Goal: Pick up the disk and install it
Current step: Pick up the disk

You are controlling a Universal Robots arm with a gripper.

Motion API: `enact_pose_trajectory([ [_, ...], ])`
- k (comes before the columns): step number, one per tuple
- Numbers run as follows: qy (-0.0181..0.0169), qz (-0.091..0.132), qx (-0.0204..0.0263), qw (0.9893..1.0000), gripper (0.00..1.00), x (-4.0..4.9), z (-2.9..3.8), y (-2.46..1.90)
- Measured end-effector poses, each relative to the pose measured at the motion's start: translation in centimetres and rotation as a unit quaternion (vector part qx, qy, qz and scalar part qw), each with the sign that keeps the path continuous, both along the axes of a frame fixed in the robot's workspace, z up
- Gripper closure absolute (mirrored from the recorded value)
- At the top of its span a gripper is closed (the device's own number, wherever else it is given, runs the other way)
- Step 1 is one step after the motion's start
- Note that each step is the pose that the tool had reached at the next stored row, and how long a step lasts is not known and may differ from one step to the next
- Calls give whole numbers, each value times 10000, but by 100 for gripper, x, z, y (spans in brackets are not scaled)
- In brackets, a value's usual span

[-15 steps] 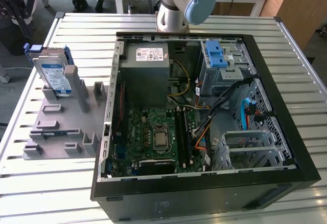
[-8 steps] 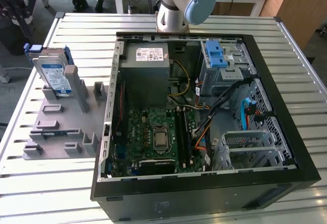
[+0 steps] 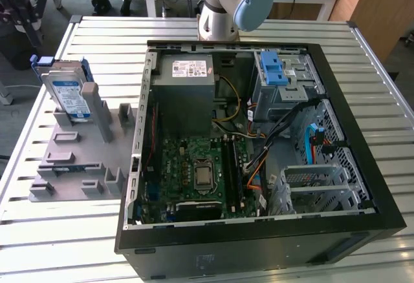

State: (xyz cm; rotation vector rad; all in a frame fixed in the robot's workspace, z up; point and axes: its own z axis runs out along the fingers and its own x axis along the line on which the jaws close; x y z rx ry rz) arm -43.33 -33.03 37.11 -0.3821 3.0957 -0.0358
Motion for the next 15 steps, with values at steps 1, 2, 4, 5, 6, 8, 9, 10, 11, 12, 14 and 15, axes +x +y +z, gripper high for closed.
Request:
enact_pose_trajectory([
  [1, 0, 78, 0, 10000, 89, 0, 0, 0],
  [2, 0, 161, 0, 9999, 89, 0, -1, 0],
  [4, 0, 308, 0, 9995, 89, 0, -1, 0],
  [5, 0, 373, 0, 9993, 89, 0, -2, 0],
  [6, 0, 431, 0, 9991, 89, 0, -2, 0],
  [8, 0, 534, 0, 9986, 89, 0, -3, 0],
  [9, 0, 589, 0, 9983, 89, 0, -3, 0],
  [10, 0, 638, 0, 9980, 89, 0, -3, 0],
  [11, 0, 687, 0, 9976, 89, 0, -4, 0],
  [12, 0, 734, 0, 9973, 89, 0, -4, 0],
  [14, 0, 822, 0, 9966, 89, 0, -4, 0],
  [15, 0, 863, 0, 9963, 89, 0, -5, 0],
])
